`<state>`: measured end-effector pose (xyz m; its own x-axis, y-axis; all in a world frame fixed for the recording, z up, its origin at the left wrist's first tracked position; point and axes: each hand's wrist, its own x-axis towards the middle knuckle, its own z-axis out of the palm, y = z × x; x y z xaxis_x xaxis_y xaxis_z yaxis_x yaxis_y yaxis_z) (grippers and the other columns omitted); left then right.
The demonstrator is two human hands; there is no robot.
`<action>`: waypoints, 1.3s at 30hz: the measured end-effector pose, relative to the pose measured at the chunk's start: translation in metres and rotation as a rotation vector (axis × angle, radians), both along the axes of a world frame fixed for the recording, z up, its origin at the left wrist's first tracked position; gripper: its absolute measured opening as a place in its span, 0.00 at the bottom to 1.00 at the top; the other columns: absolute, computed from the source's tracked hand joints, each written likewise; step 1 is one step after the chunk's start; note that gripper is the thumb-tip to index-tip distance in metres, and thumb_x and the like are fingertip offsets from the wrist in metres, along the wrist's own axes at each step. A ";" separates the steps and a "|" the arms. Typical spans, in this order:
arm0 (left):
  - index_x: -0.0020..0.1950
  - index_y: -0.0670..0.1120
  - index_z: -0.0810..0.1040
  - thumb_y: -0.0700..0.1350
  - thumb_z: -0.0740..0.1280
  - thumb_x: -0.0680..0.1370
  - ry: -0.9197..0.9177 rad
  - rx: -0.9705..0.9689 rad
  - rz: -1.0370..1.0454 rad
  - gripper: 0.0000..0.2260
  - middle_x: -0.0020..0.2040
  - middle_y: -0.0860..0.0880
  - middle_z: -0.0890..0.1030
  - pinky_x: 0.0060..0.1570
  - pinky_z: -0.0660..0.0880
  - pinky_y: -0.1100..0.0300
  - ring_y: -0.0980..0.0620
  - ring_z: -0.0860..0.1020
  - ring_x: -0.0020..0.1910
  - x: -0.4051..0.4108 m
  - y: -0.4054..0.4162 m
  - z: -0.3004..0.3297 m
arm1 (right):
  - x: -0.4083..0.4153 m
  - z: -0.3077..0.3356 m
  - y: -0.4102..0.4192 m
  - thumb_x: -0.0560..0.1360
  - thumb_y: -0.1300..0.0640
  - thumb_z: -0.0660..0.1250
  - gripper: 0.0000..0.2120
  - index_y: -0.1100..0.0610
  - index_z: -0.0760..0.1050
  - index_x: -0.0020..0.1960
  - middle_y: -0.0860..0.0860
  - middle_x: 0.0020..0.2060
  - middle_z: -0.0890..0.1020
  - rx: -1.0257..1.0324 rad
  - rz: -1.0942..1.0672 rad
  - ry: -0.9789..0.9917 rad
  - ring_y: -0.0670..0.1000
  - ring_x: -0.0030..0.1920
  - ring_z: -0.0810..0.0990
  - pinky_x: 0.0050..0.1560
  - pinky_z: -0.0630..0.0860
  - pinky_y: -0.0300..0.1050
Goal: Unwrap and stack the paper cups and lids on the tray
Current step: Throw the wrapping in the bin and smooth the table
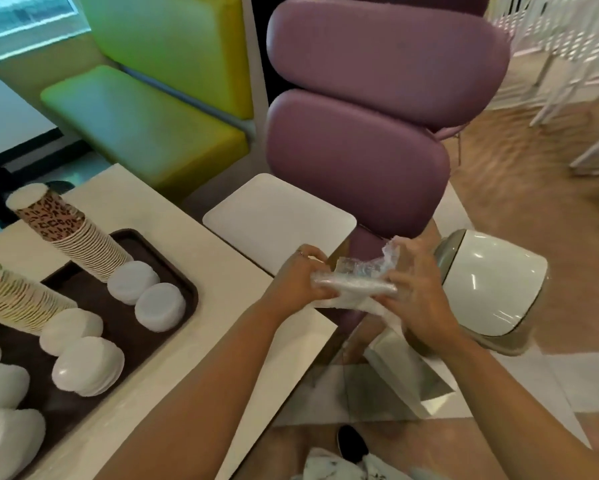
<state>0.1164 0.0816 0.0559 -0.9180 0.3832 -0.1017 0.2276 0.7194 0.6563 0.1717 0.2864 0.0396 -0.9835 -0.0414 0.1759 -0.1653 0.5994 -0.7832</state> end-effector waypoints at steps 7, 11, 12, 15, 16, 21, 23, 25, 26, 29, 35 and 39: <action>0.39 0.45 0.78 0.43 0.69 0.74 -0.157 0.069 -0.129 0.05 0.32 0.53 0.76 0.36 0.68 0.62 0.56 0.73 0.34 -0.020 0.076 -0.011 | 0.013 0.002 0.072 0.73 0.60 0.70 0.10 0.46 0.74 0.41 0.39 0.38 0.79 -0.062 -0.135 -0.120 0.35 0.41 0.76 0.41 0.68 0.23; 0.44 0.44 0.78 0.43 0.71 0.73 -0.166 0.093 -0.182 0.05 0.38 0.53 0.79 0.40 0.69 0.59 0.55 0.75 0.40 -0.027 0.117 -0.027 | 0.020 -0.006 0.113 0.73 0.66 0.68 0.11 0.49 0.75 0.47 0.40 0.43 0.79 -0.058 -0.239 -0.135 0.40 0.45 0.76 0.44 0.69 0.27; 0.50 0.45 0.77 0.43 0.72 0.72 -0.157 0.098 -0.185 0.09 0.43 0.52 0.80 0.43 0.70 0.60 0.54 0.76 0.43 -0.027 0.128 -0.033 | 0.022 -0.008 0.123 0.73 0.66 0.68 0.13 0.49 0.75 0.49 0.40 0.45 0.78 -0.054 -0.261 -0.134 0.41 0.47 0.76 0.46 0.70 0.30; 0.66 0.46 0.68 0.42 0.72 0.73 -0.089 0.047 -0.184 0.23 0.60 0.49 0.75 0.56 0.71 0.58 0.51 0.74 0.57 -0.022 0.160 -0.053 | 0.025 -0.011 0.154 0.72 0.67 0.69 0.12 0.52 0.78 0.51 0.45 0.45 0.78 0.090 -0.293 -0.077 0.47 0.45 0.75 0.45 0.71 0.36; 0.66 0.46 0.67 0.42 0.71 0.74 -0.058 0.016 -0.194 0.23 0.61 0.48 0.74 0.58 0.71 0.56 0.50 0.73 0.59 -0.020 0.168 -0.059 | 0.024 -0.011 0.162 0.71 0.68 0.70 0.11 0.54 0.79 0.49 0.49 0.43 0.78 0.157 -0.288 -0.056 0.50 0.43 0.76 0.42 0.72 0.37; 0.65 0.41 0.70 0.42 0.68 0.75 0.253 -0.282 -0.515 0.20 0.62 0.42 0.74 0.58 0.70 0.50 0.42 0.73 0.59 -0.011 0.193 -0.092 | 0.015 -0.018 0.185 0.67 0.70 0.72 0.10 0.58 0.82 0.43 0.47 0.39 0.72 0.435 -0.203 -0.046 0.54 0.36 0.75 0.34 0.75 0.49; 0.67 0.41 0.70 0.40 0.69 0.73 0.368 -0.381 -0.607 0.23 0.65 0.42 0.72 0.58 0.71 0.48 0.41 0.71 0.62 -0.011 0.194 -0.107 | 0.010 -0.026 0.186 0.65 0.72 0.73 0.11 0.58 0.82 0.42 0.49 0.38 0.71 0.520 -0.190 -0.062 0.54 0.33 0.75 0.30 0.76 0.50; 0.69 0.42 0.68 0.41 0.67 0.75 0.406 -0.451 -0.690 0.23 0.68 0.43 0.69 0.60 0.69 0.49 0.42 0.67 0.66 -0.008 0.195 -0.117 | 0.004 -0.035 0.182 0.64 0.72 0.73 0.10 0.59 0.82 0.40 0.53 0.38 0.73 0.550 -0.176 -0.094 0.55 0.34 0.75 0.31 0.77 0.51; 0.70 0.42 0.67 0.41 0.64 0.76 0.399 -0.478 -0.735 0.22 0.69 0.43 0.68 0.62 0.67 0.50 0.43 0.65 0.67 -0.007 0.195 -0.120 | 0.002 -0.042 0.178 0.64 0.72 0.73 0.10 0.60 0.82 0.40 0.55 0.39 0.74 0.550 -0.160 -0.106 0.56 0.35 0.76 0.32 0.77 0.52; 0.67 0.42 0.71 0.39 0.65 0.75 0.397 -0.459 -0.783 0.20 0.67 0.42 0.71 0.62 0.67 0.52 0.43 0.68 0.65 -0.005 0.193 -0.123 | -0.007 -0.063 0.163 0.62 0.68 0.76 0.10 0.61 0.81 0.42 0.58 0.41 0.77 0.618 -0.137 -0.167 0.59 0.41 0.79 0.39 0.78 0.50; 0.48 0.47 0.83 0.42 0.59 0.69 0.458 -0.316 -0.781 0.15 0.47 0.49 0.81 0.42 0.76 0.62 0.50 0.78 0.46 -0.001 0.189 -0.135 | -0.026 -0.100 0.154 0.60 0.56 0.79 0.13 0.58 0.81 0.42 0.56 0.44 0.79 0.716 0.035 -0.308 0.59 0.43 0.81 0.37 0.76 0.45; 0.52 0.43 0.81 0.40 0.53 0.70 0.427 -0.296 -0.759 0.19 0.49 0.45 0.81 0.46 0.78 0.57 0.47 0.78 0.48 0.000 0.189 -0.141 | -0.040 -0.131 0.154 0.71 0.49 0.69 0.17 0.55 0.79 0.57 0.54 0.59 0.76 0.815 0.136 -0.461 0.58 0.56 0.77 0.50 0.76 0.50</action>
